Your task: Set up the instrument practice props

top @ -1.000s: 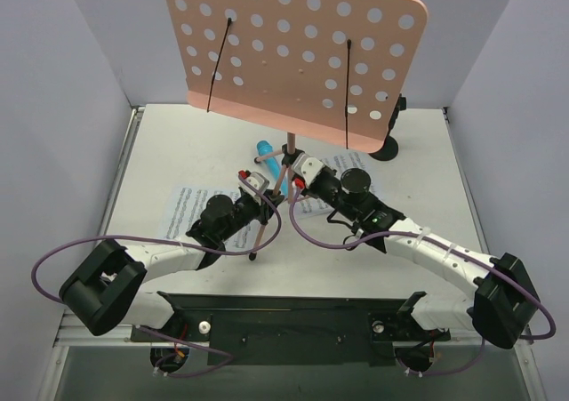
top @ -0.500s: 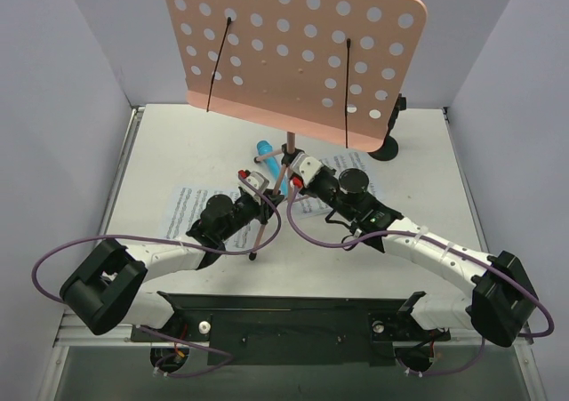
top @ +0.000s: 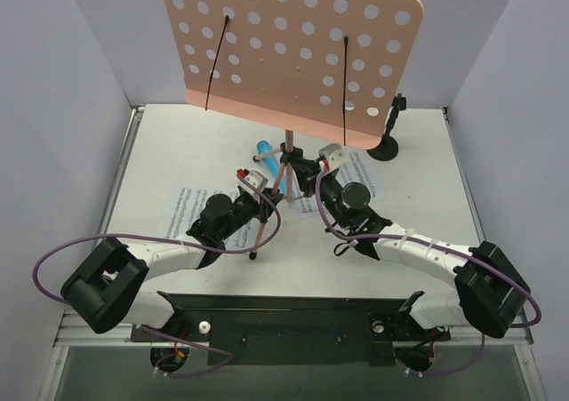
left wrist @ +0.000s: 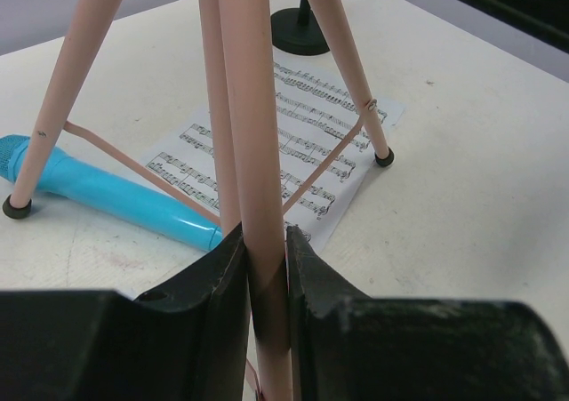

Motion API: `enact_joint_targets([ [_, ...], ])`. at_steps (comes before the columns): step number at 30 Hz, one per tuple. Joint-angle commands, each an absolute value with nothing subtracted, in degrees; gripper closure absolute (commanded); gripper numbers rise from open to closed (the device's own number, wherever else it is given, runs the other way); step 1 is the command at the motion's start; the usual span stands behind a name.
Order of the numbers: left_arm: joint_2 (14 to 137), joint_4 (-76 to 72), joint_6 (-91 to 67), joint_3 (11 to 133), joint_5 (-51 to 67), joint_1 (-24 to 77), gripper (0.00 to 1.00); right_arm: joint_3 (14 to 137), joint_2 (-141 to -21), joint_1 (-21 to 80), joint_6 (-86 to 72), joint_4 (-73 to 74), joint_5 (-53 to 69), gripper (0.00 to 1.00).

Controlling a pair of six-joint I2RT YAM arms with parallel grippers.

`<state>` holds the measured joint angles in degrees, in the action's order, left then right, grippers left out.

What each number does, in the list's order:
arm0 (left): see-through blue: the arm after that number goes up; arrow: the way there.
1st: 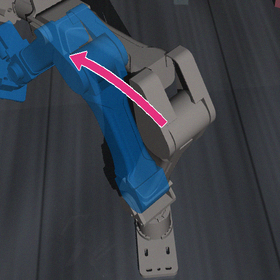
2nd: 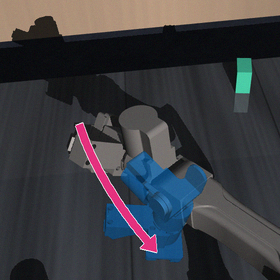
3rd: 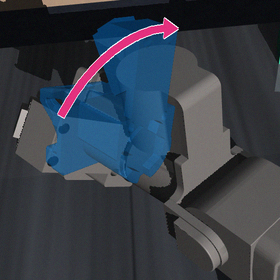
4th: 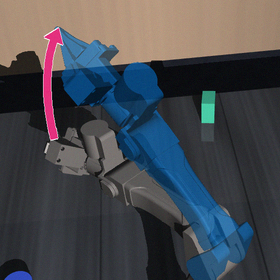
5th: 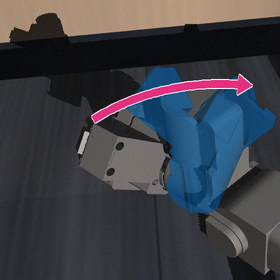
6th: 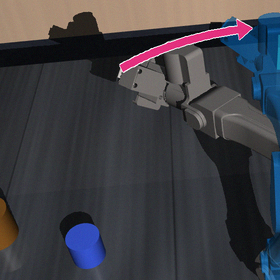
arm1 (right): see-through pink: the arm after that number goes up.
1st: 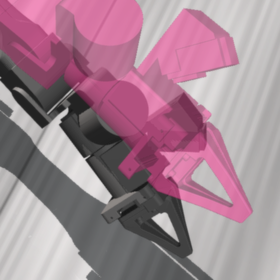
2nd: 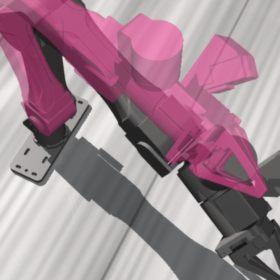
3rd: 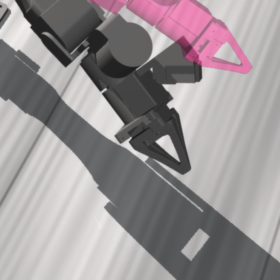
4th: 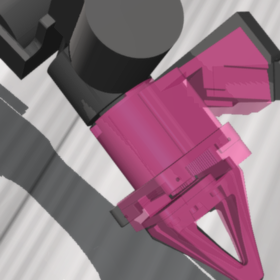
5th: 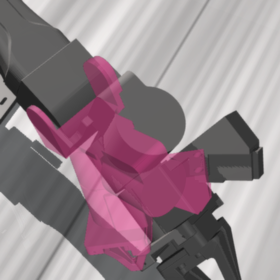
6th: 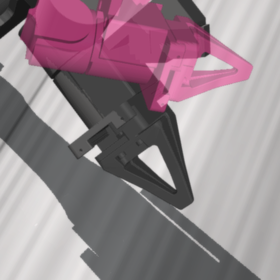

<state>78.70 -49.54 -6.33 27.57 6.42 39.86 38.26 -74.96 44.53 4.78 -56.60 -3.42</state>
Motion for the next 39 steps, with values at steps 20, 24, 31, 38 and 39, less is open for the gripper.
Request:
enact_joint_targets([
  [20,77.17,-49.13,-4.13,27.6,9.93,40.69,0.74,34.9,-69.79,44.03,-58.96,-46.84,-22.76,1.0],
  [24,76.91,-48.87,-4.13,27.77,9.93,40.61,0.85,34.45,-69.61,43.86,-70.27,-46.5,-23.73,1.0],
  [31,76.9,-47.9,-4.39,28.3,8.8,40.69,1.0,32.79,-73.73,42.8,-95.25,-47.81,-23.99,1.0],
  [38,76.64,-47.46,-5.36,27.69,6.33,40.69,1.0,29.1,-80.06,42.89,-115.04,-58.32,-25.05,1.0],
  [39,76.55,-47.46,-5.27,27.77,6.24,40.69,1.0,28.92,-80.42,42.72,-114.87,-59.75,-24.44,1.0],
])
